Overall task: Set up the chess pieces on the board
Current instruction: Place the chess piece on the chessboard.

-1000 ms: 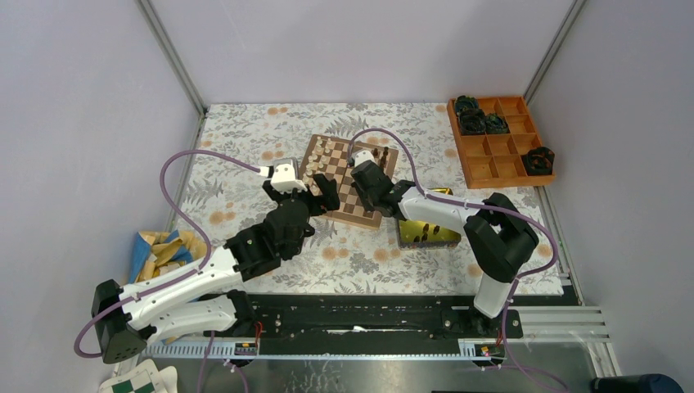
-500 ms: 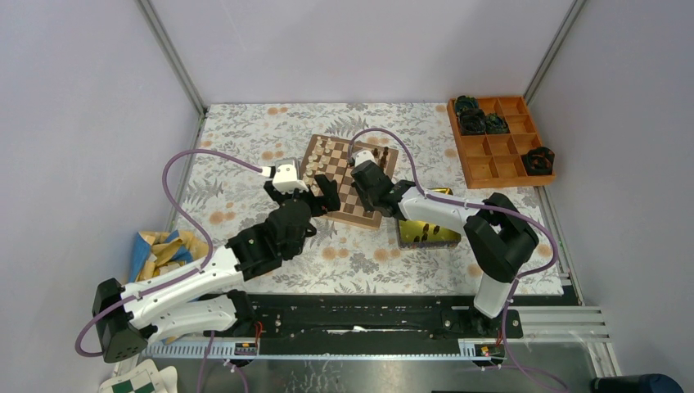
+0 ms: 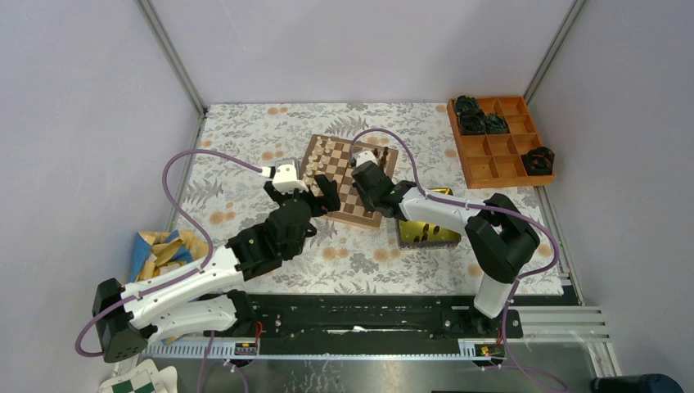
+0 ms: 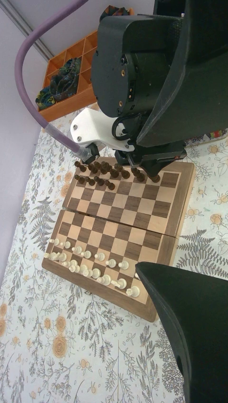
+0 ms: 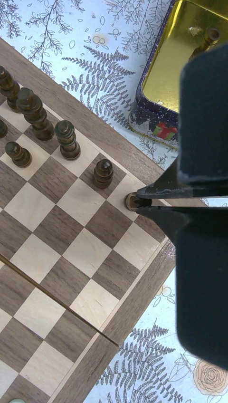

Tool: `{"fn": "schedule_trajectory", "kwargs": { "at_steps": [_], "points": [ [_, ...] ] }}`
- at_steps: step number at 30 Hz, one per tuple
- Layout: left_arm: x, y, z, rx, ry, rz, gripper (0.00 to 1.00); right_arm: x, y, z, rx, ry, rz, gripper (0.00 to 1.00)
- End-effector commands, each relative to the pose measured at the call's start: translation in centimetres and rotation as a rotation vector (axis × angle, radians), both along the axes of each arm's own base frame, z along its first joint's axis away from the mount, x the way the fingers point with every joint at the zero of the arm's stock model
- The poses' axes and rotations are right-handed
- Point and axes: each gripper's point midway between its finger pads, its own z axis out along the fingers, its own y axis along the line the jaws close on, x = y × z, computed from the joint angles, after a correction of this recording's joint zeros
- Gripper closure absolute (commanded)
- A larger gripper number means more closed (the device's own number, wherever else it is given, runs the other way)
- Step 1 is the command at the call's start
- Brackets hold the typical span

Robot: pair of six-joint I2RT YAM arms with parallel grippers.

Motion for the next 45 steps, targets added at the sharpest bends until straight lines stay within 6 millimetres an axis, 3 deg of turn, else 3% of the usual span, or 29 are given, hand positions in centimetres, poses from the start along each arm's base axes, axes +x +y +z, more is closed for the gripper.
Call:
{"fn": "schedule_trajectory", "kwargs": {
  "at_steps": [1,12,18,27,45],
  "points": [
    [0.1,0.3,0.0,-0.013,-0.003,0.025,0.01,0.4,-0.2,2.1,0.04,-0.042,-0.023,1.0],
    [0.1,0.1,-0.1,-0.013,0.001,0.021,0.01,0.4,-0.6,1.6,0.042,-0.03,-0.03,1.0],
    [0.2,-0.1,-0.3,-0.012,0.007,0.016,0.01,0.4,-0.7,1.2,0.036,-0.015,-0.029,0.82],
    [0.2,-0.3,-0.3,-0.01,0.01,0.013,0.01,0.5,-0.4,1.5,0.042,-0.018,-0.014,0.69],
    [0.1,-0.2,0.2,-0.015,0.004,0.007,0.01,0.1,-1.0,4.0,0.062,-0.053,-0.02,0.65]
  ]
}}
